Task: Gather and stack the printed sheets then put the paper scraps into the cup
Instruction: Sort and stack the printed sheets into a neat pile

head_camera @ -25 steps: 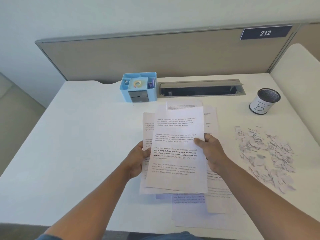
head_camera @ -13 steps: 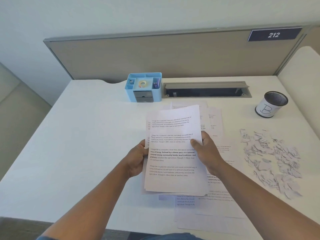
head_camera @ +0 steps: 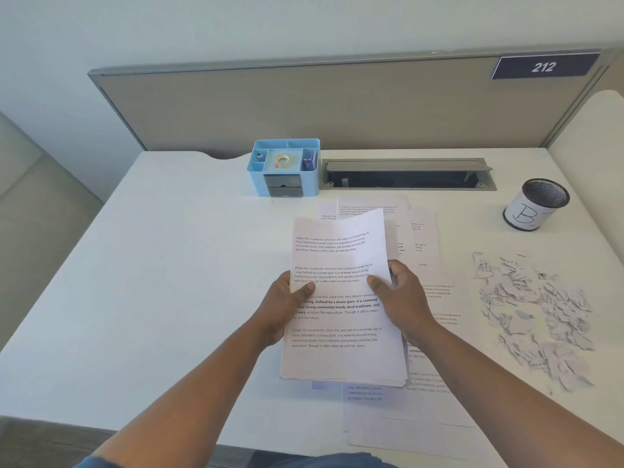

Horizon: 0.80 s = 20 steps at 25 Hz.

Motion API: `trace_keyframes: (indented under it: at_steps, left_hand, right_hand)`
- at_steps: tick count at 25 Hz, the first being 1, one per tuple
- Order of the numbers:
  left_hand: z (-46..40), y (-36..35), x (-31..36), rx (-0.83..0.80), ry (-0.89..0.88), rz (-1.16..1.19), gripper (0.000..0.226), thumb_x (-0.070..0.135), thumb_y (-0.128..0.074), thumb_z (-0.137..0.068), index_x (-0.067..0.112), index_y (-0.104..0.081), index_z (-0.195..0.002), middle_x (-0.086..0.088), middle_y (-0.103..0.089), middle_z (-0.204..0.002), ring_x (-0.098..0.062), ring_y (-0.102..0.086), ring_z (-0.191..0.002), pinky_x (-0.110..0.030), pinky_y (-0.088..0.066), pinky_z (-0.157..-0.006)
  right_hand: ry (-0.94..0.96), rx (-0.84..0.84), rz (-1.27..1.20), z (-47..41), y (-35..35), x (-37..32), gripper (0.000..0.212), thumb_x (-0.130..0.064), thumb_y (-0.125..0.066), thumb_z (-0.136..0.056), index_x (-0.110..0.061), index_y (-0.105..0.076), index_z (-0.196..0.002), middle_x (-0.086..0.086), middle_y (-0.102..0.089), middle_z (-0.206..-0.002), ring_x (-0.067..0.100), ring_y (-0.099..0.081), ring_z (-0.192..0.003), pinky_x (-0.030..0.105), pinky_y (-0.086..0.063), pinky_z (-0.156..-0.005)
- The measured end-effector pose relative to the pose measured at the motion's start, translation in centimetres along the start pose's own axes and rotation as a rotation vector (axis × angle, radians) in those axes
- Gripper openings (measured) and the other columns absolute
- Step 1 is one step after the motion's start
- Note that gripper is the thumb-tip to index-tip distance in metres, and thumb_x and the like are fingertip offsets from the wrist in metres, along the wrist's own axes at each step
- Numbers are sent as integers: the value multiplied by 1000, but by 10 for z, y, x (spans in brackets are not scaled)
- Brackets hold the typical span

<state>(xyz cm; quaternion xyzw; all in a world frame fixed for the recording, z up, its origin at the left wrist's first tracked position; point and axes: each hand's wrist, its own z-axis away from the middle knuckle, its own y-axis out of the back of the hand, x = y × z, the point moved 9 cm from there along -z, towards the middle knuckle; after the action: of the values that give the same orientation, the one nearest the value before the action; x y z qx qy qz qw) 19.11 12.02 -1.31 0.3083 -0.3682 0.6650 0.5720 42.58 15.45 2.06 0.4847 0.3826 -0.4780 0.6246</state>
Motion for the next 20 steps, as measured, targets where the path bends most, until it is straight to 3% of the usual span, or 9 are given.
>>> trace_keyframes:
  at_steps: [4, 6, 7, 9, 11, 13, 16, 18, 20]
  left_hand:
    - [-1, 3, 1, 41, -15, -2, 30, 17, -62, -103, 10, -56, -132, -13, -76, -116, -37, -74, -105, -57, -59, -91]
    - [-3, 5, 0, 44, -11, 3, 30, 19, -62, -104, 10, -57, -132, -14, -76, -116, -38, -74, -105, -57, -59, -90]
    - [-3, 6, 1, 47, -10, 12, 29, 20, -61, -104, 10, -57, -131, -14, -76, -116, -37, -74, -105, -56, -60, -89]
    - [-2, 7, 4, 43, -14, 25, 28, 19, -60, -104, 10, -57, -130, -14, -76, -115, -36, -74, -104, -52, -61, -85]
    - [-1, 7, 8, 34, -16, 30, 28, 19, -60, -104, 10, -57, -130, -14, -76, -116, -36, -74, -104, -51, -61, -83]
    - [0, 7, 9, 29, -12, 29, 27, 18, -59, -105, 11, -57, -131, -14, -76, -116, -36, -74, -105, -51, -62, -84]
    - [-1, 8, 13, 31, -21, 34, 29, 18, -60, -104, 10, -56, -132, -15, -76, -117, -37, -74, -104, -52, -62, -83]
    - [-1, 8, 16, 35, -29, 50, 31, 17, -61, -104, 9, -54, -133, -16, -75, -118, -39, -73, -106, -53, -62, -84]
    - [1, 7, 19, 34, -32, 51, 32, 17, -61, -103, 9, -54, -133, -18, -74, -119, -40, -72, -108, -54, -61, -85]
  right_hand:
    - [-1, -15, -56, 3, -2, -1, 12, -36, -66, -96, -26, -66, -102, -15, -75, -103, 11, -71, -97, 36, -55, -88]
    - [-24, -41, -112, 3, -3, 4, 30, -45, -60, -94, -15, -62, -95, -6, -70, -90, 20, -63, -84, 36, -50, -79]
    - [-35, -56, -146, 3, -5, 6, 31, -43, -57, -95, -12, -60, -96, -3, -66, -87, 21, -59, -82, 36, -47, -78]
    - [-44, -64, -184, 4, -6, 7, 14, -22, -54, -99, -21, -63, -110, -10, -72, -105, 17, -67, -97, 34, -51, -87]
    - [-35, -74, -178, 5, -5, 6, 44, -4, -53, -97, -35, -54, -128, -18, -65, -127, 9, -63, -119, 32, -51, -98]
    - [-37, -68, -171, 6, -3, 6, 69, 0, -58, -93, -48, -40, -140, -17, -54, -138, 10, -55, -128, 33, -50, -102]
    - [-146, -64, -406, 6, 0, 14, 89, 3, -68, -91, -51, -25, -147, 3, -65, -128, 23, -67, -116, 41, -54, -97]
    - [-258, -90, -564, 7, -1, 20, 73, 3, -70, -91, -32, -35, -145, 11, -70, -121, 29, -70, -109, 47, -56, -94]
    - [-311, -189, -589, 9, -8, 20, 52, 3, -67, -92, -15, -53, -139, 15, -71, -125, 35, -68, -115, 55, -53, -102]
